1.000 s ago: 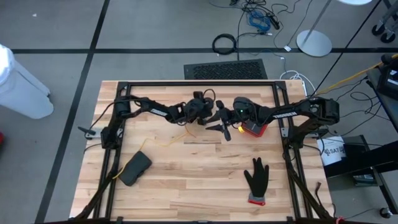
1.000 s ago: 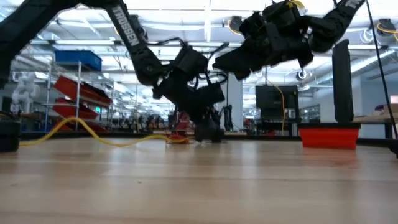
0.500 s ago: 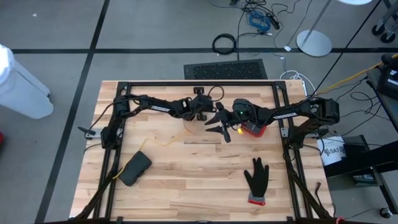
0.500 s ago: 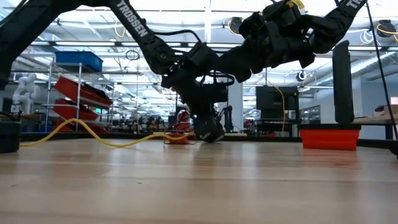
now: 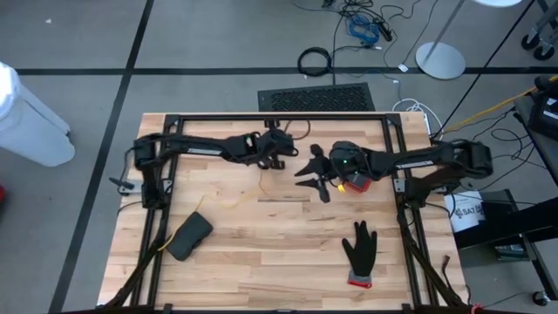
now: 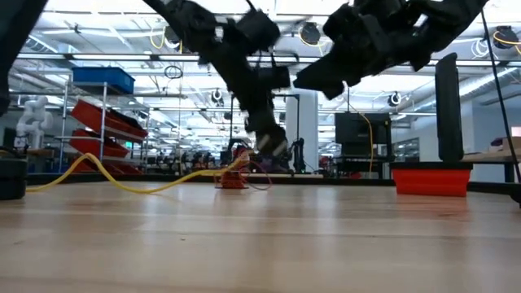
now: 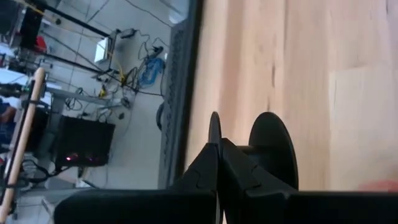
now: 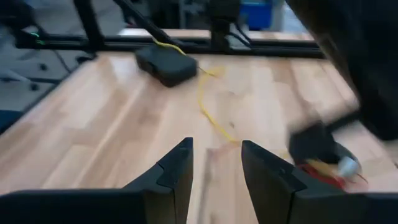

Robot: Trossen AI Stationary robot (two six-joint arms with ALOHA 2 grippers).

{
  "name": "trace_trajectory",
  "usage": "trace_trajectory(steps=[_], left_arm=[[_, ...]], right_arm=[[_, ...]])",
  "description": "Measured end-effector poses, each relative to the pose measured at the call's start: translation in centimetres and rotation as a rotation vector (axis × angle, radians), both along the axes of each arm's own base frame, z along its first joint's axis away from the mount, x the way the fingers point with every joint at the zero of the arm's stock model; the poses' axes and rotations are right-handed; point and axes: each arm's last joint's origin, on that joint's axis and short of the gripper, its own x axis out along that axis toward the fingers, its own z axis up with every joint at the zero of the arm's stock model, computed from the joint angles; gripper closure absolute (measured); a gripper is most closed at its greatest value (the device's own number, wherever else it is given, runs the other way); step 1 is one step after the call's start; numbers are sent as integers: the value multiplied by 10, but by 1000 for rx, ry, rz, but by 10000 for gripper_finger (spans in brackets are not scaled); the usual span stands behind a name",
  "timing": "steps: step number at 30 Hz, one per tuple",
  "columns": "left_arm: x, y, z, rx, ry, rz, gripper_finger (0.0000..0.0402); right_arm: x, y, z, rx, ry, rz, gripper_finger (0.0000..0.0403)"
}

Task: Coil cords
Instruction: Coil the yellow wire onto the black spool

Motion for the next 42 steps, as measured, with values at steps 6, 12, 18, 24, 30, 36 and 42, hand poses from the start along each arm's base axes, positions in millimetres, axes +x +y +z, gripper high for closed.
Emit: trace_trajectory(steps=[6, 12, 18, 24, 30, 36, 42], left_arm=[[-27, -9, 60, -86, -189, -20, 400], [-51, -18, 113, -166, -437, -77, 401], [-63, -24, 136, -222, -620, -169, 401], [-65, -30, 148, -287, -738, -285, 401], [-63, -37, 153, -305, -779, -353, 401], [-61, -41, 152, -316, -779, -385, 401], [-61, -42, 150, -325, -765, -385, 401]], right_arm=[[-13, 4, 7, -18, 64, -74, 277], [-4, 12, -3, -25, -11, -43, 277], [7, 12, -15, -42, -296, -114, 277], [20, 5, -29, -17, -528, -169, 277], [32, -2, -42, 31, -663, -180, 277], [63, -5, -34, 51, -696, -73, 277], [78, -10, -26, 47, -725, -97, 277]])
